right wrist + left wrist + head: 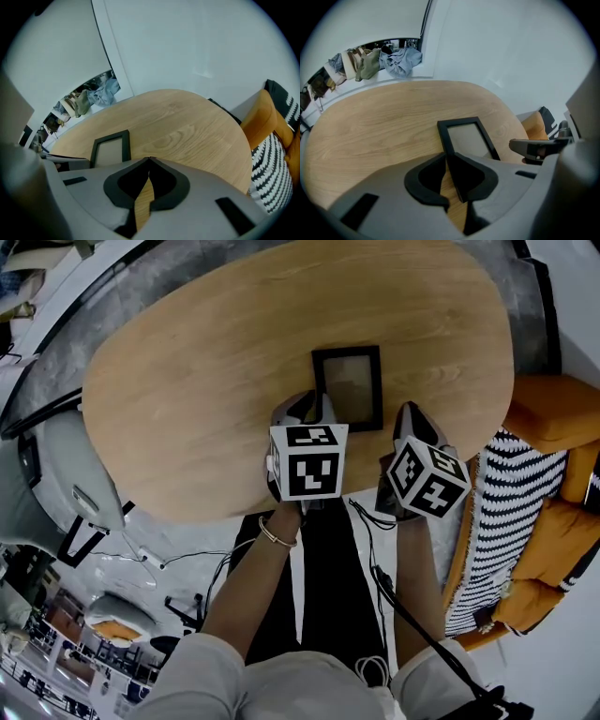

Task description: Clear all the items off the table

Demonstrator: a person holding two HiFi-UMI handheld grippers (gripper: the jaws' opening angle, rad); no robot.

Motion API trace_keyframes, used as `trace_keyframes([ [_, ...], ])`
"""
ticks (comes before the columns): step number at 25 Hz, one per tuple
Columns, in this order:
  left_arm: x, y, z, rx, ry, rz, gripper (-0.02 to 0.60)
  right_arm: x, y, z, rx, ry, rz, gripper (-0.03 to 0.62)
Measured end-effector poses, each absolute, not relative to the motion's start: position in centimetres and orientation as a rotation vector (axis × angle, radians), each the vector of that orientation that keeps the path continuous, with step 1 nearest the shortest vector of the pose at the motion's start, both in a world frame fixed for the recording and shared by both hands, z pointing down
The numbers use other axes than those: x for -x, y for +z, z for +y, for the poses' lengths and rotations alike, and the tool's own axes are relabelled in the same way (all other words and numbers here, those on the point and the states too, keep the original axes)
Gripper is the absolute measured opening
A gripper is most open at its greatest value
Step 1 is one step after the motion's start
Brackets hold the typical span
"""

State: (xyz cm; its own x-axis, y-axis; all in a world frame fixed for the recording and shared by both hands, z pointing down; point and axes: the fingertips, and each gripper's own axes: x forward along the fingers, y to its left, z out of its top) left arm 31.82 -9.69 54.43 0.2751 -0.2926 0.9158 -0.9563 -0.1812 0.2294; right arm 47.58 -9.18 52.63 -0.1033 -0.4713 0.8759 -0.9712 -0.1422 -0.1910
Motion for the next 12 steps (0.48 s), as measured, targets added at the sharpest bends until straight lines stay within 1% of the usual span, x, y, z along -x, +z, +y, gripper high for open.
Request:
trace_keyframes([
  [1,-31.91,54.53,-9.67,-1.661,0.943,-1.159,0.075,-47.6,52.67,-9.22,-1.633,1.202,-1.588,0.025],
  [2,-31.98,54.62,-9.66,-1.659,0.942,-1.157,0.092,-47.63,52.7,-9.27,-1.633,1.203,-1.587,0.025],
  [9,-32.32,54.65,-9.94,-1.655,0.914,-1.158,0.098,-48.01,52.88,-9.58,-1.634,1.203,-1.582,0.025],
  [11,-32.55,54.63,-9.95,-1.646,0.895,-1.138,0.132,-48.04,52.84,-9.61,-1.634,1.205,-1.581,0.025],
  [12,-32.67,54.67,-9.96,-1.641,0.888,-1.13,0.132,-48.05,52.83,-9.61,-1.634,1.206,-1.58,0.025],
])
